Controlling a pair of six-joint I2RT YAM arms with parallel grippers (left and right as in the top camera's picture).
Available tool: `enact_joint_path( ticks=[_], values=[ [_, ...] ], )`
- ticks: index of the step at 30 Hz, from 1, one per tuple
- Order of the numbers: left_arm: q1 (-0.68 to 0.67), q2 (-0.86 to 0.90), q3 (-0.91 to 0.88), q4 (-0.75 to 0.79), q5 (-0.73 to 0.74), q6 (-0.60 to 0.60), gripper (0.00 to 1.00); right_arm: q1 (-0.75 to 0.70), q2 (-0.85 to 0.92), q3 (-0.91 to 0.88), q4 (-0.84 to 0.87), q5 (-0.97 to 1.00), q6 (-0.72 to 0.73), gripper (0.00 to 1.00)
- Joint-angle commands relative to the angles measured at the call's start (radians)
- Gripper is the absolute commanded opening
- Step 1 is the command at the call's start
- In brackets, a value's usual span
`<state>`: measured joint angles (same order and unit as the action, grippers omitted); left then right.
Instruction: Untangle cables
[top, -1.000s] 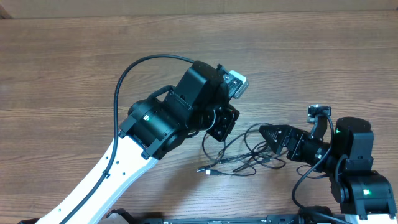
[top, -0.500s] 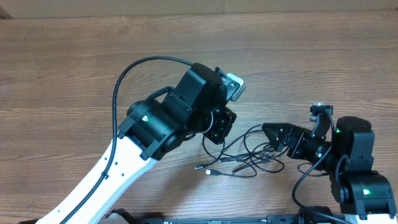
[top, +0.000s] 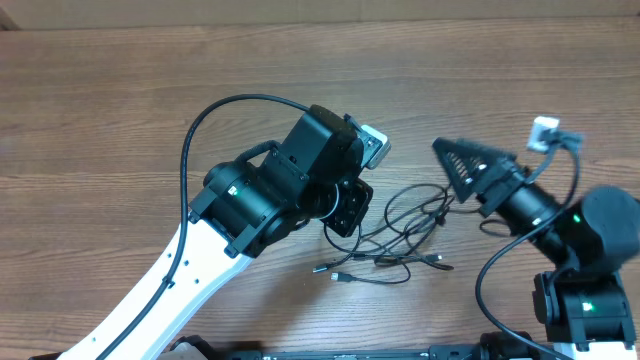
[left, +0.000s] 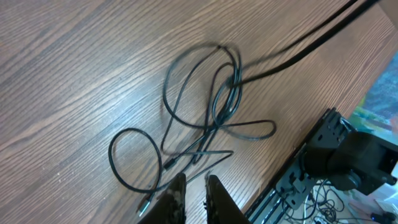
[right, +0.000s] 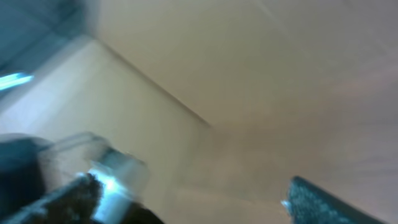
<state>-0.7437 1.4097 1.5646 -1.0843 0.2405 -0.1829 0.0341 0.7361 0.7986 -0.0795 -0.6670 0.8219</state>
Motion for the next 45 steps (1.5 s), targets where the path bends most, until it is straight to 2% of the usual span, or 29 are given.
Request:
enact_joint_path(
  ticks=[1,5,8,9,12,14,15,19,21,22,25,28,30,33,41,45],
  values=[
    [0.004,-0.024,0.021,-0.009,-0.012,0.015,0.13,-0.017,0.030,0.014,0.278,0.002,0.244,0.86],
    [0.004,-0.024,0.021,-0.019,-0.013,0.015,0.14,-0.075,0.151,0.096,0.496,-0.076,0.379,0.86],
    [0.004,-0.024,0.021,-0.024,-0.016,0.015,0.17,-0.112,0.267,0.216,0.518,-0.188,0.401,0.89],
    [0.004,-0.024,0.021,-0.024,-0.021,0.015,0.20,-0.127,0.323,0.286,0.515,-0.256,0.401,1.00],
    [0.004,-0.024,0.021,-0.019,-0.034,0.010,0.28,-0.146,0.435,0.428,0.482,-0.373,0.401,1.00],
    [0.004,-0.024,0.021,-0.010,-0.034,-0.007,0.38,-0.153,0.475,0.487,0.427,-0.402,0.401,1.00],
    [0.004,-0.024,0.021,-0.005,-0.034,-0.016,0.50,-0.159,0.491,0.513,0.401,-0.408,0.401,1.00],
    [0.004,-0.024,0.021,0.008,-0.035,-0.032,0.63,-0.214,0.530,0.597,0.377,-0.403,0.445,1.00],
    [0.004,-0.024,0.021,0.013,-0.035,-0.048,0.78,-0.261,0.556,0.685,0.380,-0.417,0.489,1.00],
    [0.004,-0.024,0.021,0.021,-0.035,-0.063,0.84,-0.297,0.588,0.797,0.379,-0.455,0.515,0.99],
    [0.004,-0.024,0.021,0.045,-0.034,-0.080,0.91,-0.344,0.652,1.006,0.347,-0.520,0.549,0.99],
    [0.004,-0.024,0.021,0.098,-0.034,-0.117,1.00,-0.387,0.735,1.263,0.222,-0.575,0.555,1.00],
    [0.004,-0.024,0.021,0.115,-0.034,-0.136,1.00,-0.404,0.773,1.361,0.177,-0.602,0.559,1.00],
    [0.004,-0.024,0.021,0.115,-0.034,-0.140,1.00,-0.428,0.799,1.415,0.146,-0.606,0.571,1.00],
    [0.004,-0.022,0.020,0.114,-0.029,-0.139,1.00,-0.451,0.826,1.421,0.216,-0.556,0.692,1.00],
    [0.004,-0.012,0.020,0.125,0.006,-0.119,1.00,-0.451,0.829,1.421,0.239,-0.555,0.704,1.00]
  ],
)
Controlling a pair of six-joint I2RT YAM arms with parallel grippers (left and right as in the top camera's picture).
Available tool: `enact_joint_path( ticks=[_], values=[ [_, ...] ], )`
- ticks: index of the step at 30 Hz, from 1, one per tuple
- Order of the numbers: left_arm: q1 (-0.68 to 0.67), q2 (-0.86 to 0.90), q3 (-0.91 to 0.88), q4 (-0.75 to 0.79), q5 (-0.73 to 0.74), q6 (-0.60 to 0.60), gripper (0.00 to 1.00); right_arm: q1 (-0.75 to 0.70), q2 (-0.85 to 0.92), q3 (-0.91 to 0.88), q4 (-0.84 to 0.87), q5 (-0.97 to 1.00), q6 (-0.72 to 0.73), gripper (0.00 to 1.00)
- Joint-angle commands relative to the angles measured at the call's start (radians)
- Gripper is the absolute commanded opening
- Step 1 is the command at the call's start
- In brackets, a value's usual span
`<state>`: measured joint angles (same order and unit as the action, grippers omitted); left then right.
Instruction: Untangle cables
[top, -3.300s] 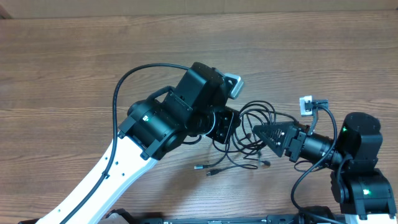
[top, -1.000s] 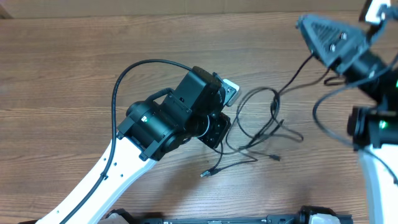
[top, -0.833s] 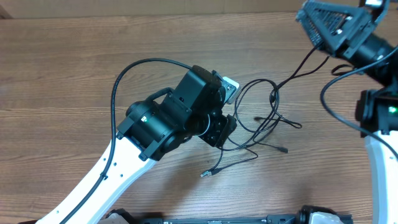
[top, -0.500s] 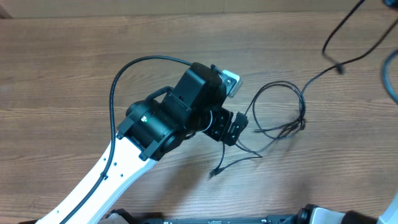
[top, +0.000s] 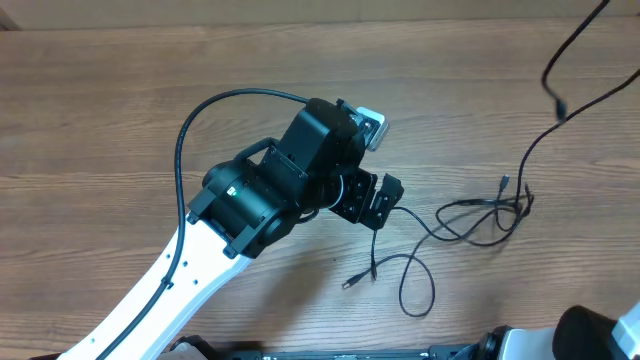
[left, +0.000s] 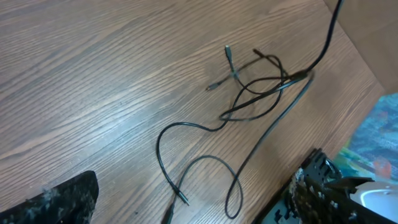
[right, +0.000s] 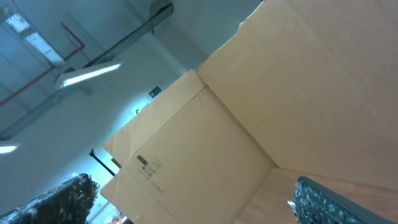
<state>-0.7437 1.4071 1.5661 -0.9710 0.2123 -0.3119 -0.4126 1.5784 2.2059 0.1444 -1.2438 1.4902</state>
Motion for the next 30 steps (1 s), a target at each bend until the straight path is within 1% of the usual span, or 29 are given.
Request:
enact_joint_path(
  ticks=[1,5,12,15,16,23,25,30],
  values=[
    [0.004,-0.005,0.019,0.019,0.051,0.034,1.00,-0.004,-0.013,0.013,0.014,0.021,0.035,1.00],
    [0.004,0.040,0.019,0.073,0.147,0.162,1.00,-0.004,-0.013,0.013,0.014,0.018,0.036,1.00],
    [0.003,0.177,0.019,0.197,0.309,0.199,1.00,-0.004,-0.013,0.013,0.003,-0.004,0.029,1.00],
    [0.003,0.248,0.019,0.311,0.435,0.256,1.00,-0.004,-0.013,0.013,0.003,-0.016,0.028,1.00],
    [0.003,0.293,0.019,0.399,0.508,0.278,1.00,-0.004,-0.013,0.013,0.003,-0.018,0.028,1.00],
    [-0.005,0.439,0.019,0.778,0.766,0.283,1.00,-0.004,-0.013,0.013,-0.001,-0.040,0.028,1.00],
    [-0.015,0.467,0.019,0.850,0.809,0.280,1.00,-0.004,-0.013,0.013,-0.001,-0.045,0.028,1.00],
    [-0.054,0.527,0.019,0.919,0.800,0.267,1.00,-0.004,-0.013,0.012,-0.001,-0.053,0.028,1.00]
  ],
)
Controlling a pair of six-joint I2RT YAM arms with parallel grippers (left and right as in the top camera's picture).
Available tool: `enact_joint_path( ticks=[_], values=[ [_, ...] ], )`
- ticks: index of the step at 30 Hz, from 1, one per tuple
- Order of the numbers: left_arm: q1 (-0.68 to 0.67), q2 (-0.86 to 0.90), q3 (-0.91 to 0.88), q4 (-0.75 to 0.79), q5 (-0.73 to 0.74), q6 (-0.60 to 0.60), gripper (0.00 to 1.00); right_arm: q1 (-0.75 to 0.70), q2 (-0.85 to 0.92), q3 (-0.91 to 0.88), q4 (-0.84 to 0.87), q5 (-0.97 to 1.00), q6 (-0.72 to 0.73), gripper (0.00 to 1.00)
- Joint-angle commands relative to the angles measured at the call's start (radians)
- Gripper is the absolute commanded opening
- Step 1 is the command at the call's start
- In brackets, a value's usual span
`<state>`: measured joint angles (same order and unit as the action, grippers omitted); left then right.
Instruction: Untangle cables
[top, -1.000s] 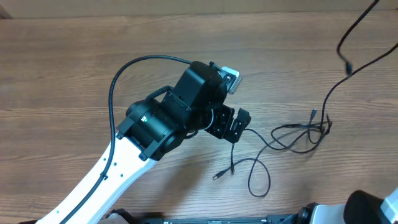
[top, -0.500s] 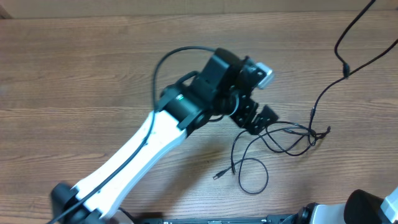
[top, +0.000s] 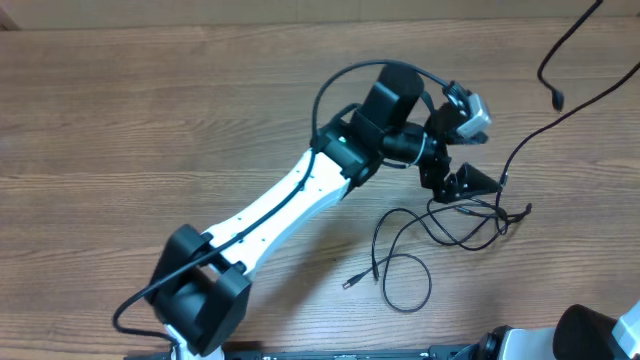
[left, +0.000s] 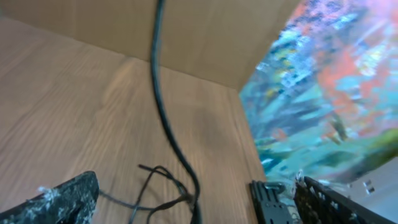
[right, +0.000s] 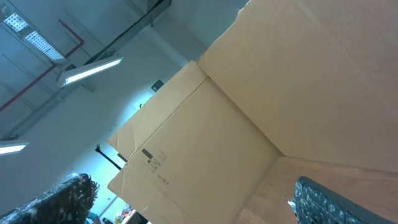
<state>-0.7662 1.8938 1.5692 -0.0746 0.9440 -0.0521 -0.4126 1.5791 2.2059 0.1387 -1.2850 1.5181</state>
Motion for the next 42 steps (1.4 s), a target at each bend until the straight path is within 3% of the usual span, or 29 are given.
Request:
enact_joint_path(
  ticks=[1,9,11,13,20,23,27,33,37,42],
  values=[
    [-0.040,0.054,0.016,0.034,0.066,0.006,1.00,-0.004,-0.013,0.012,0.005,-0.016,0.000,0.99],
    [-0.082,0.157,0.016,0.209,0.066,-0.122,0.97,-0.004,-0.013,0.012,0.005,-0.046,-0.001,1.00],
    [-0.085,0.164,0.016,0.245,0.065,-0.143,0.65,-0.004,-0.013,0.012,0.005,-0.061,-0.006,1.00],
    [-0.085,0.165,0.016,0.268,0.065,-0.148,0.04,-0.004,-0.013,0.012,0.005,-0.076,-0.008,1.00],
    [-0.014,0.154,0.016,0.294,0.137,-0.294,0.04,-0.004,-0.013,0.012,-0.073,-0.112,-0.095,1.00],
    [0.050,0.121,0.016,0.317,0.229,-0.341,0.04,-0.004,-0.012,0.012,-0.221,-0.111,-0.220,1.00],
    [0.117,0.040,0.016,0.306,0.212,-0.346,0.04,-0.004,-0.005,0.012,-0.485,-0.094,-0.407,1.00],
    [0.185,-0.077,0.016,0.125,-0.009,-0.261,0.04,-0.004,0.016,0.012,-0.874,-0.044,-0.668,1.00],
    [0.199,-0.130,0.016,-0.069,-0.296,-0.173,0.04,-0.001,0.017,0.011,-1.157,-0.003,-0.903,1.00],
    [0.199,-0.172,0.016,-0.090,-0.448,-0.131,0.04,0.015,0.017,0.011,-1.582,0.157,-1.257,1.00]
  ],
)
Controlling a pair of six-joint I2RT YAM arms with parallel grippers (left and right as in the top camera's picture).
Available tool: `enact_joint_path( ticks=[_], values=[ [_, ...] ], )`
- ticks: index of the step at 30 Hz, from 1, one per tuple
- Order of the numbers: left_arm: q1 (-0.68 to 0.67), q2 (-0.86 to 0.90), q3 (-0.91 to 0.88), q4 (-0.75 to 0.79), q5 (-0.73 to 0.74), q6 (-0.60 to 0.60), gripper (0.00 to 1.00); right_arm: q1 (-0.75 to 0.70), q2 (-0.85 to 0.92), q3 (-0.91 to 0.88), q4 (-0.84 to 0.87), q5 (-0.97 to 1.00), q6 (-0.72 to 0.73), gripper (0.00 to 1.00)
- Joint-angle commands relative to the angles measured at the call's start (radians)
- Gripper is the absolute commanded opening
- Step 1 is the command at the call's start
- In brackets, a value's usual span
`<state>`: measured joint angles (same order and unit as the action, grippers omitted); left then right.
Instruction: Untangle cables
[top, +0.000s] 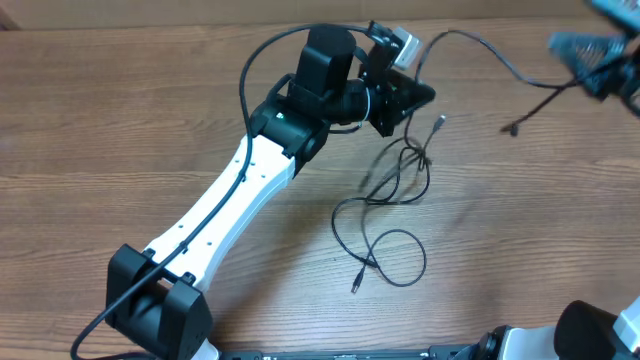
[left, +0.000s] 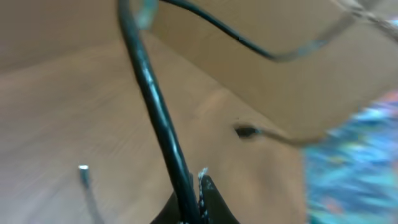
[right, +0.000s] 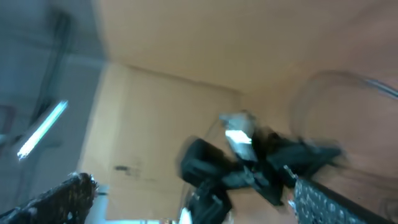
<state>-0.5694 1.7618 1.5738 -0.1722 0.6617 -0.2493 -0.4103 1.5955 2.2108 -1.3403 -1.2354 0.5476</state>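
Observation:
Thin black cables (top: 400, 175) lie tangled on the wooden table, with a loop (top: 392, 260) and a plug (top: 355, 285) nearer the front. My left gripper (top: 412, 97) is lifted at the far middle, shut on a black cable (left: 146, 87), which its fingers (left: 208, 199) pinch. From there a strand (top: 475, 38) arcs right toward my blurred right gripper (top: 600, 55). In the right wrist view, the right gripper (right: 196, 199) is open, its fingers far apart. I cannot tell whether the strand rests on it. A loose end (top: 510, 130) hangs below.
A small connector (top: 440, 122) dangles just right of the left gripper. The left arm (top: 240, 190) stretches diagonally from the front left across the table (top: 120, 120). Cardboard walls stand behind the table's far edge.
My left gripper, open beside the tangle at the right middle before, is now shut on a black cable farther back and lifted. The tangle has shifted left. My right gripper shows at the top right.
At first both grippers were at the tangle in the table's middle, the left nearly shut, the right open. Then the right arm was out of the overhead view and the cables lay farther right, a strand rising. The left arm reached there open, and now holds a cable.

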Motion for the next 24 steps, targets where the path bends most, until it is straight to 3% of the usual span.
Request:
enact_joint_path(
  ticks=[1,6,11,24],
  values=[
    [0.002,-0.051,0.011,0.019,-0.195,0.066,0.04,0.022,0.000,0.006,-0.182,0.179,-0.349,1.00],
    [0.003,-0.095,0.011,0.047,-0.306,0.066,0.04,0.056,0.000,0.003,-0.354,0.437,-0.472,1.00],
    [0.018,-0.177,0.011,0.054,-0.336,0.066,0.04,0.089,-0.002,-0.026,-0.353,0.656,-0.473,1.00],
    [0.190,-0.386,0.011,-0.065,-0.489,0.069,0.04,0.097,-0.002,-0.186,-0.340,0.714,-0.514,1.00]
  ],
)
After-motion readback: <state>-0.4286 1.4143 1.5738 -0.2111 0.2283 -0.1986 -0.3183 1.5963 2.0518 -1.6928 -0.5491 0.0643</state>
